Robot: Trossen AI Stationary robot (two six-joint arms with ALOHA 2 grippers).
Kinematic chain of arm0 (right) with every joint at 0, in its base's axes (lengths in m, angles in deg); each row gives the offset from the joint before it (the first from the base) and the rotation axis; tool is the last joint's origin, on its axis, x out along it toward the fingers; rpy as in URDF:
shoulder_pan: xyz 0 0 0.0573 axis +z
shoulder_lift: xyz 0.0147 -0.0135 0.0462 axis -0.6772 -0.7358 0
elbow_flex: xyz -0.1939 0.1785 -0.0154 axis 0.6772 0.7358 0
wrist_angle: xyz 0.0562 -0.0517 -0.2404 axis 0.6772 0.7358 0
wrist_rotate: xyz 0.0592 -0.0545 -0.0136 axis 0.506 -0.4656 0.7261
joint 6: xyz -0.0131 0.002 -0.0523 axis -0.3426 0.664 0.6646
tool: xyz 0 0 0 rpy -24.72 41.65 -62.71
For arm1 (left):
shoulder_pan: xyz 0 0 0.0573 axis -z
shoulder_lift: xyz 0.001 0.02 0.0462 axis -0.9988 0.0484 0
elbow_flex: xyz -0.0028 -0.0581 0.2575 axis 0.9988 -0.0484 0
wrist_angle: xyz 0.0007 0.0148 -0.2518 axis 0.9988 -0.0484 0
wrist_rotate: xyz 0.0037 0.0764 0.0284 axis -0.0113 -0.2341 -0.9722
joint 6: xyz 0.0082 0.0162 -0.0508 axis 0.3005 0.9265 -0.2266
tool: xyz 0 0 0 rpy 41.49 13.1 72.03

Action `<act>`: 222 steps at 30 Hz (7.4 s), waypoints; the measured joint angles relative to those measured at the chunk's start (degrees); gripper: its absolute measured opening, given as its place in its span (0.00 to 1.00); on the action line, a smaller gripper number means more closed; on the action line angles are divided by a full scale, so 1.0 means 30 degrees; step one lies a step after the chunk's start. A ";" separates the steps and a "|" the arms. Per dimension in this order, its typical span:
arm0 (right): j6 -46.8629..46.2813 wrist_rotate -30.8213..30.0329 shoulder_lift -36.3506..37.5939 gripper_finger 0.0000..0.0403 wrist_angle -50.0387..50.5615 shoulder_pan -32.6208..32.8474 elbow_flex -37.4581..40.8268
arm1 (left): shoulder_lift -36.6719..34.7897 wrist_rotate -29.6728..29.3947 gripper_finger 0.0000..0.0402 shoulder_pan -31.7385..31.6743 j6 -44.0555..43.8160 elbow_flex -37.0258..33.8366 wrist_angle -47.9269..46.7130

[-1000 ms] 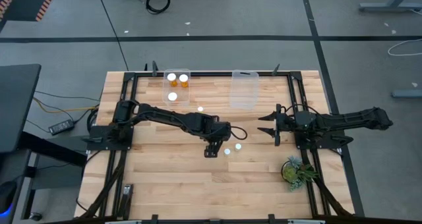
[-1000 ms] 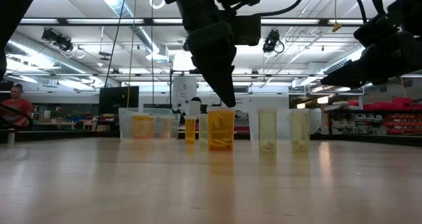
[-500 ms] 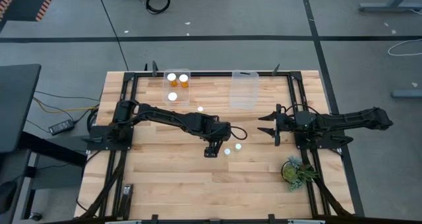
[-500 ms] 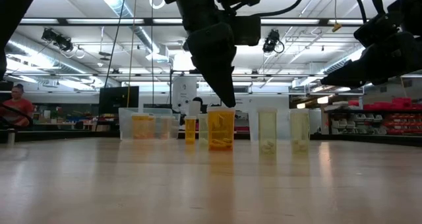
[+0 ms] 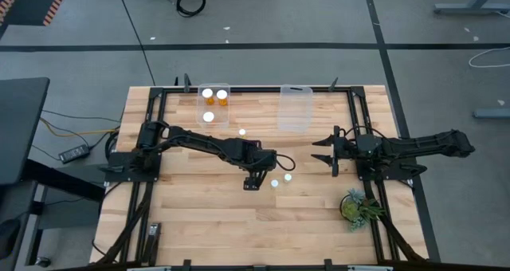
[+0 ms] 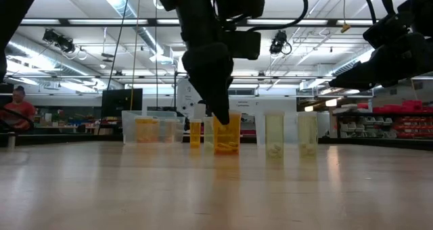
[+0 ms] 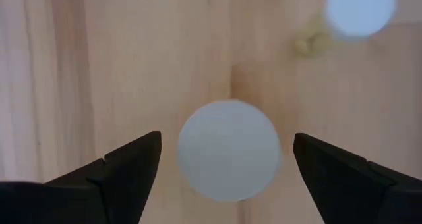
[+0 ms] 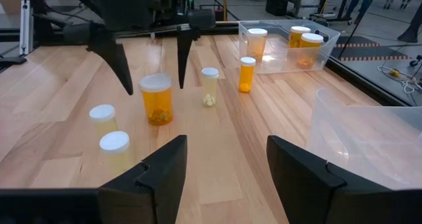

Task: Pick and place medicine bottles into bin by pill shape (circle, oval)
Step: Put the orange capsule bottle into the left transparent bin

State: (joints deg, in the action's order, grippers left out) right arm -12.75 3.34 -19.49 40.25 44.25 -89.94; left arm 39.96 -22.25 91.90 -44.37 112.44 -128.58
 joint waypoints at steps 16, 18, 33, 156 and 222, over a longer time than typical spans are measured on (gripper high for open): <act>0.0000 0.0000 0.0000 0.54 0.0002 0.0000 0.0000 | 0.0000 -0.0235 0.88 0.0001 -0.0015 -0.0134 0.0444; 0.0000 0.0003 0.0000 0.54 0.0007 0.0000 0.0000 | 0.0000 -0.0235 0.88 -0.0001 -0.0015 -0.0134 0.0442; 0.0000 0.0000 0.0000 0.54 0.0002 0.0000 0.0000 | 0.0000 -0.0235 0.65 0.0001 -0.0005 -0.0134 0.0418; 0.0000 0.0002 -0.0015 0.54 0.0007 0.0004 0.0004 | -0.4750 -0.1525 0.55 -0.8601 0.0830 0.4827 -0.8206; 0.0000 0.0000 -0.0022 0.54 0.0007 0.0004 0.0000 | -0.4707 -0.1474 0.55 -1.2882 0.0510 -0.5988 0.0233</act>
State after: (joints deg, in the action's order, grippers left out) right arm -12.75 3.34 -19.55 40.27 44.26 -89.94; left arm 25.84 -26.67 53.25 -42.84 94.47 -127.88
